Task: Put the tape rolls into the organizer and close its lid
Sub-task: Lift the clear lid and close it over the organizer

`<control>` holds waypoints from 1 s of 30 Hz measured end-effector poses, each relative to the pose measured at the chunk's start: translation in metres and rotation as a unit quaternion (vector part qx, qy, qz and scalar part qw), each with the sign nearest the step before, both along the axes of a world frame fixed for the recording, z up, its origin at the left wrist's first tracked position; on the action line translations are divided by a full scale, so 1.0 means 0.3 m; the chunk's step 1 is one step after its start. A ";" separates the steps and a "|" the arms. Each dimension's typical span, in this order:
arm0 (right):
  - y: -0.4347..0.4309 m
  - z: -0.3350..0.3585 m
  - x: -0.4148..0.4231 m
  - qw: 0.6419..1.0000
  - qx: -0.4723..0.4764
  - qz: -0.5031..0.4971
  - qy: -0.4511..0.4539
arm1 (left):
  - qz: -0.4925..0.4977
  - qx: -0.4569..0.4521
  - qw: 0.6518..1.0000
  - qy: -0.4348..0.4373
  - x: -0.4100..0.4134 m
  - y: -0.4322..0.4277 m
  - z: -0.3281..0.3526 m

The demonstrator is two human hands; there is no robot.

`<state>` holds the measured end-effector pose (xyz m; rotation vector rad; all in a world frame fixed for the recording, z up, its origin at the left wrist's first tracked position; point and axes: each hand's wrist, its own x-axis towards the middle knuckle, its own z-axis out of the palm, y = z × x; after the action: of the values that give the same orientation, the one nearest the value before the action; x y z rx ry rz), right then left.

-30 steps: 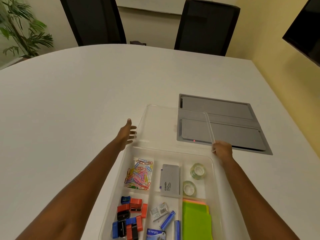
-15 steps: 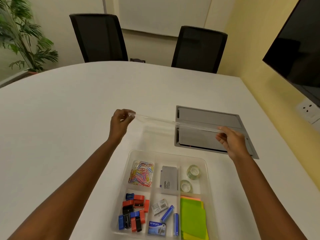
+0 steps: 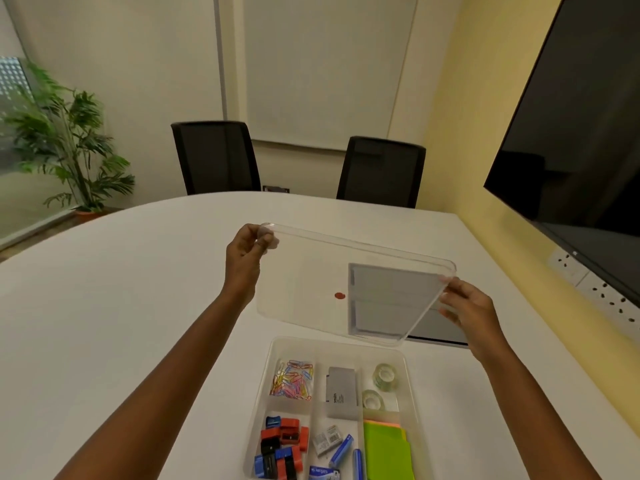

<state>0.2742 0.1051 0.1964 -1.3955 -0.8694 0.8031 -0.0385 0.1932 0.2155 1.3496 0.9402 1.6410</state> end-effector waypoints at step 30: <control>-0.244 -0.345 -0.050 0.989 -0.032 -0.133 0.052 | -0.003 -0.304 0.943 0.133 -0.034 -0.330 -0.510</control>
<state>0.2592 0.0318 0.0930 -1.4746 -0.5662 0.6969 -0.0488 0.0942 0.0626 1.1396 1.4529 1.0361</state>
